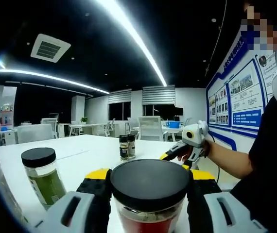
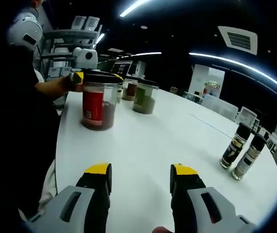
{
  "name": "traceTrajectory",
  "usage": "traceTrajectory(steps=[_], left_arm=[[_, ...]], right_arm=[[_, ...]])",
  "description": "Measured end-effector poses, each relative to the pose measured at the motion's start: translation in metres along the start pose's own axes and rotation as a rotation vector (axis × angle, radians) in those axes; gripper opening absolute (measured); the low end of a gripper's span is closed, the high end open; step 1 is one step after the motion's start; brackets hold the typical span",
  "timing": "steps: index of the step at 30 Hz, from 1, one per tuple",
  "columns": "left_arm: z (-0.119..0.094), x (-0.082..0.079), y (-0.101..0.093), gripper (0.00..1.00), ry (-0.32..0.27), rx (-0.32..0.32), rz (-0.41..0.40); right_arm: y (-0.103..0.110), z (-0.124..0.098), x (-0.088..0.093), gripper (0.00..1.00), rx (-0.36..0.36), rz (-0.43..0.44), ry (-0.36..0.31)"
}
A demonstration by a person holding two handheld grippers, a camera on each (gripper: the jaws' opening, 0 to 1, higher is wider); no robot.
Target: Pick up the mixed condiments and ingredients on the table and sort them into separate groups
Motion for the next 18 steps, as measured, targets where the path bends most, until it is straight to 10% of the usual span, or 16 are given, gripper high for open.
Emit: traceTrajectory(steps=[18], left_arm=[[-0.005,0.000,0.002,0.61,-0.013,-0.071,0.002]], right_arm=[[0.005,0.006,-0.008,0.48,-0.003,0.004,-0.006]])
Point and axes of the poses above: the point that each gripper's makers call its tool centre point, and the gripper's own axes: z roughly forward along the fingers, y roughly to its left, x roughly out of its underside, the point moved 10 cm from there along -z, roughly backward along the fingers, and after that the axes turned 6 degrees about -y, right-handed, at the moved point
